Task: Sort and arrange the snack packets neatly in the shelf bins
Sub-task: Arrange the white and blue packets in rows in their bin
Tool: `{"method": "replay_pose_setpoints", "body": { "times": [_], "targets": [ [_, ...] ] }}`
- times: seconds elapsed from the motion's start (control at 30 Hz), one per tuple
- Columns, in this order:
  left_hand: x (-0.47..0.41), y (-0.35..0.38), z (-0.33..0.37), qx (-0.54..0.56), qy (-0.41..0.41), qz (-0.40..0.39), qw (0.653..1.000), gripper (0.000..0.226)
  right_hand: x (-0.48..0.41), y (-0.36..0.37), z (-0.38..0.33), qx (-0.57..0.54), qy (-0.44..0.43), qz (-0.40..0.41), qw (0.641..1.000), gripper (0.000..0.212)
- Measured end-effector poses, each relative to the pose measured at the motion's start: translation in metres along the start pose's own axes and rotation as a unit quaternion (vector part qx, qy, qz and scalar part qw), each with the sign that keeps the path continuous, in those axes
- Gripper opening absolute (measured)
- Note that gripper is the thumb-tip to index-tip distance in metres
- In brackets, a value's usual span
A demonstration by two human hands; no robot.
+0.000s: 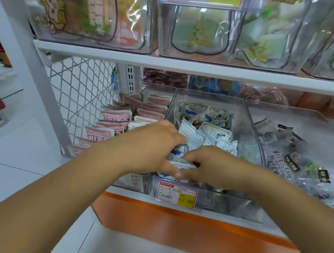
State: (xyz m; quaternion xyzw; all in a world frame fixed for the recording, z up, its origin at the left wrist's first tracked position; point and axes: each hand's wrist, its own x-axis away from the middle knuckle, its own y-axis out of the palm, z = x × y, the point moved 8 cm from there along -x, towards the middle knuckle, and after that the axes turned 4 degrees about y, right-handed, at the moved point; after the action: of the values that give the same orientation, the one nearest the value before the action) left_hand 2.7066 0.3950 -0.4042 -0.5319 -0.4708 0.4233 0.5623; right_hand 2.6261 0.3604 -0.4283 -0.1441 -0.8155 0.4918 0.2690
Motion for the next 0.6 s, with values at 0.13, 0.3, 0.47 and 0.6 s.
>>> {"method": "replay_pose_setpoints", "body": {
  "times": [0.13, 0.3, 0.47, 0.6],
  "targets": [
    [0.004, -0.001, 0.012, -0.044, 0.016, 0.051, 0.998, 0.068, 0.023, -0.054, 0.025, -0.020, 0.023, 0.012, 0.999, 0.011],
    [0.003, 0.003, 0.018, -0.069, 0.040, 0.046, 0.996, 0.055, -0.002, -0.039, 0.047, 0.158, 0.017, 0.038, 0.987, 0.034],
    [0.006, 0.003, 0.010, -0.034, 0.008, 0.076, 0.997, 0.061, -0.016, -0.034, 0.045, 0.231, -0.004, 0.093, 0.968, 0.033],
    [0.011, 0.005, 0.004, 0.025, -0.010, 0.098, 0.995, 0.068, 0.022, -0.083, 0.048, -0.007, -0.008, 0.174, 0.985, 0.016]
  ]
}}
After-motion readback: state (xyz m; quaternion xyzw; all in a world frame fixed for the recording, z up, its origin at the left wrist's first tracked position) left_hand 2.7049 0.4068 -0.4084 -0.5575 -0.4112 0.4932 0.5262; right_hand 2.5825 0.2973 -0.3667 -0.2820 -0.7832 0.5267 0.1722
